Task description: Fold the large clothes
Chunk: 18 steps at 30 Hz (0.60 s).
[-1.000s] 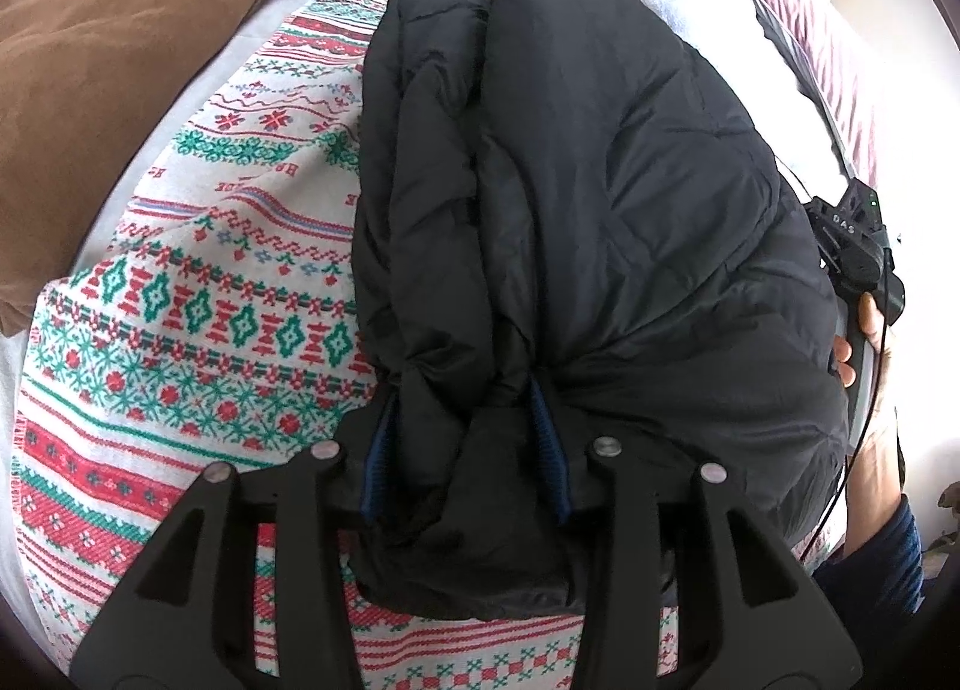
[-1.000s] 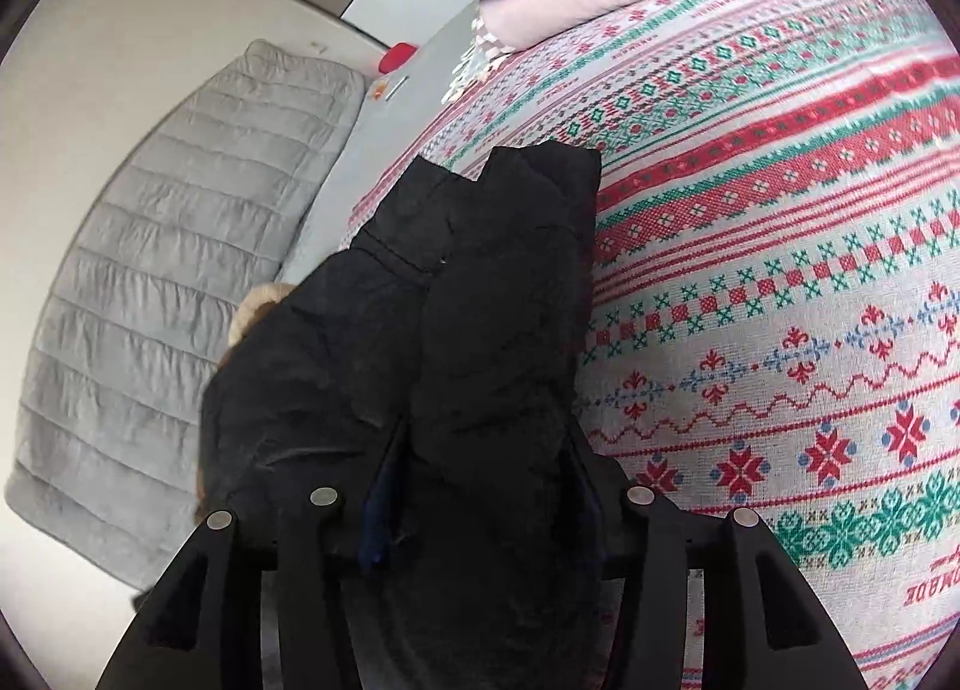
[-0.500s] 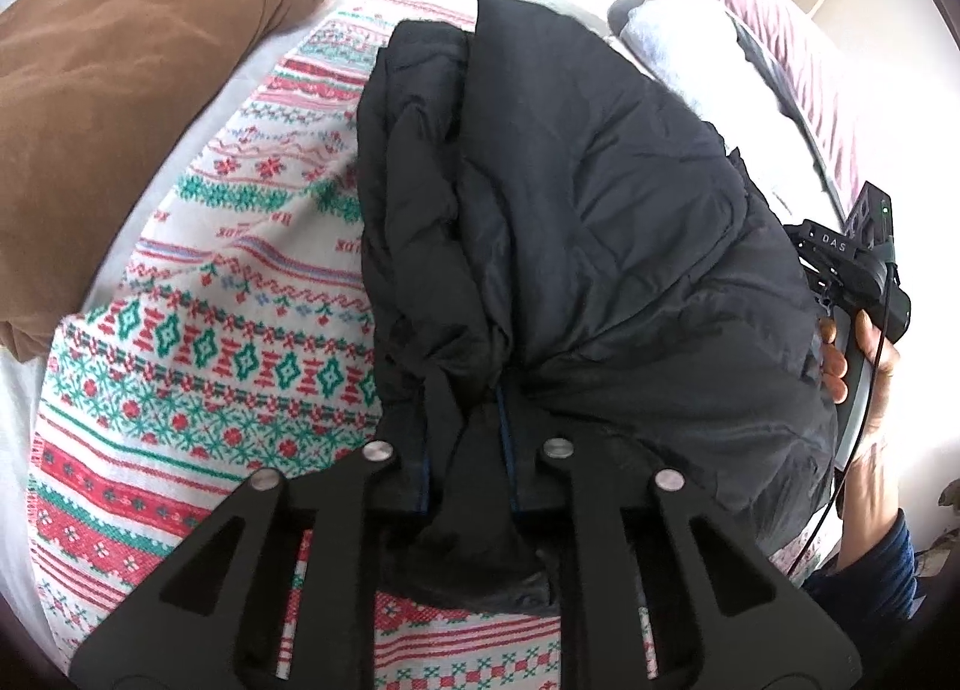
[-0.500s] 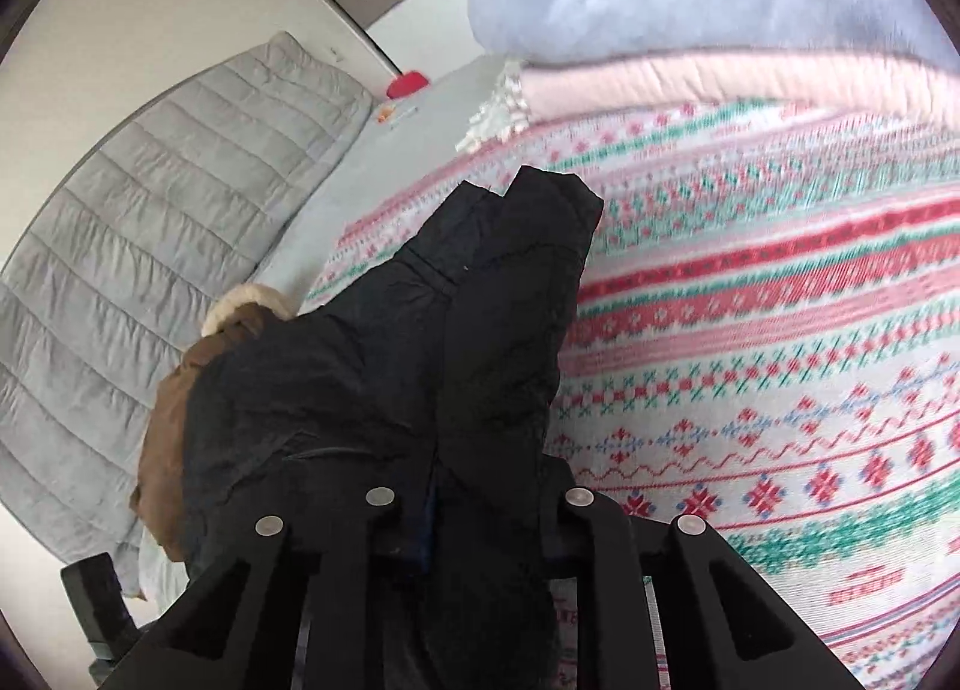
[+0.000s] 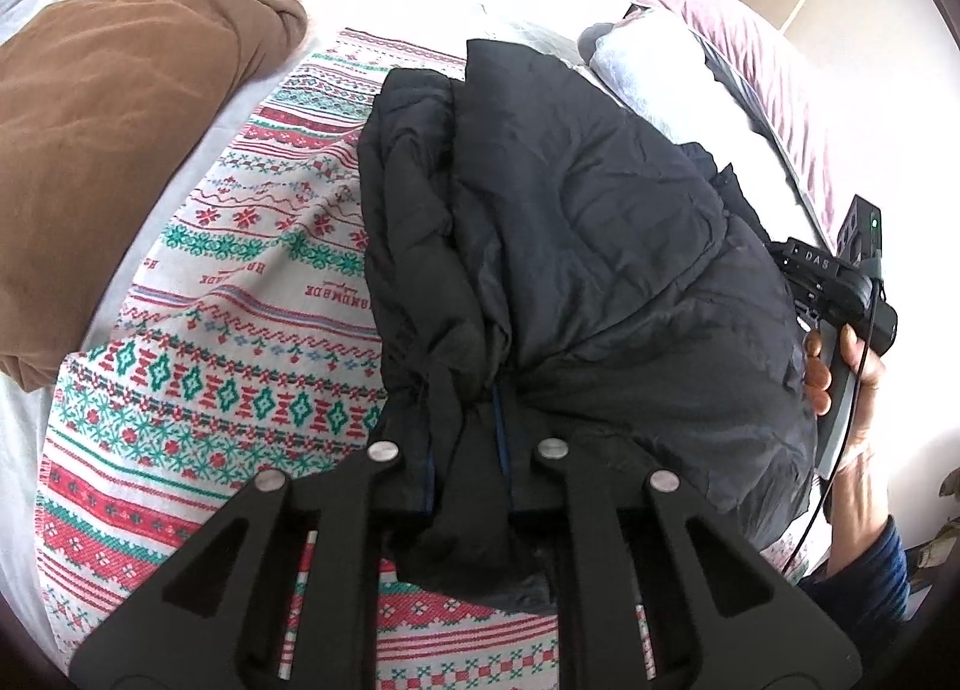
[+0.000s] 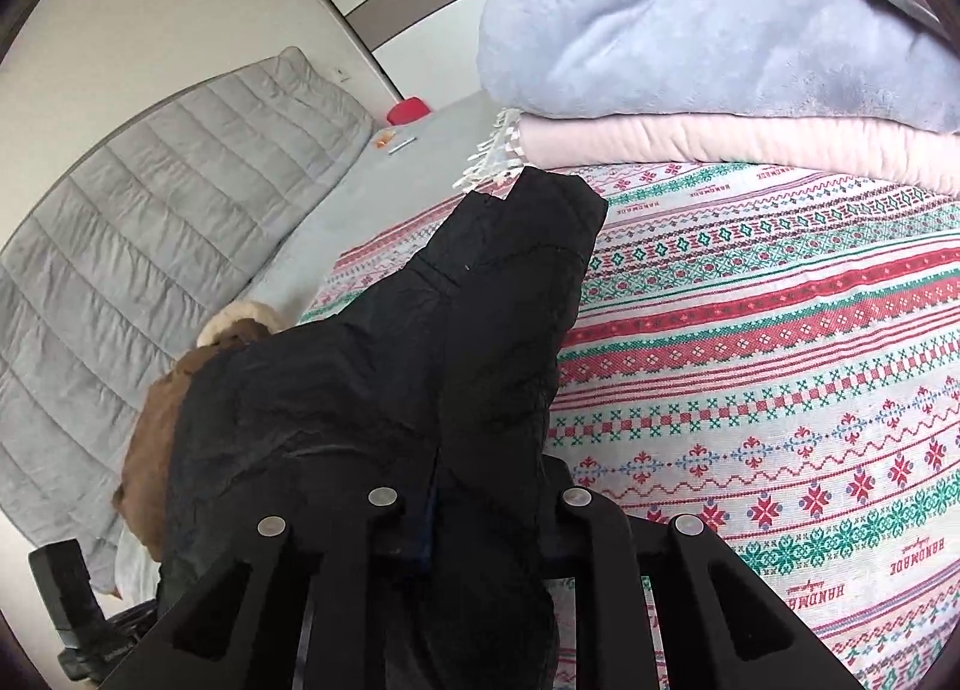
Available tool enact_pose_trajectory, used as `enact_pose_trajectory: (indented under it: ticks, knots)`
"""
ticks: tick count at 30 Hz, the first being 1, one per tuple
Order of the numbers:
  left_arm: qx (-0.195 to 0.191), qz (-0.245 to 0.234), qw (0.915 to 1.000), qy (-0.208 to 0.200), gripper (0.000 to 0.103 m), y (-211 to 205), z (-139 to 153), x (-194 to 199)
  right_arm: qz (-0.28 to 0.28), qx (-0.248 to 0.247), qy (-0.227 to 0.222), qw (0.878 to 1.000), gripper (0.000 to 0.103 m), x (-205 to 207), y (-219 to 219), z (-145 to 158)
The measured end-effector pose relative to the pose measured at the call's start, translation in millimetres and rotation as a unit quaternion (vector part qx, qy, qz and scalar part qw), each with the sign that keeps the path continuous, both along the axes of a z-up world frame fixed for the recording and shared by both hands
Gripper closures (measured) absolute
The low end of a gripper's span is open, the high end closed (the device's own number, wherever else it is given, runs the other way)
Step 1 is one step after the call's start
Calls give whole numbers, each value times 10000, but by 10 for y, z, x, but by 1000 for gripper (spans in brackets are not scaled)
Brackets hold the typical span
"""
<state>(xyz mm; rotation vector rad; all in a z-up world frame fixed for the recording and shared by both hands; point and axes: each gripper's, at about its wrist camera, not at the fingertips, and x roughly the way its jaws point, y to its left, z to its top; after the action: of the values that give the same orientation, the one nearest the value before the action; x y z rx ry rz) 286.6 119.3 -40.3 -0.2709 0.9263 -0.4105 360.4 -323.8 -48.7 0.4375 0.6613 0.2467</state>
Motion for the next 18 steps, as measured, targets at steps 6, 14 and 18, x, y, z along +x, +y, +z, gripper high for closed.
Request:
enact_pose_trajectory:
  ticks: [6, 14, 18]
  knots:
    - [-204, 2, 9997, -147, 88, 40, 113, -50, -103, 80, -183, 9997, 84, -168, -116, 57]
    - [-262, -130, 9995, -151, 88, -28, 135, -36, -380, 24, -52, 9993, 84, -313, -229, -26]
    - [-200, -179, 9996, -86, 88, -78, 118, -21, -456, -1, -54, 9989, 85, -419, -295, -19]
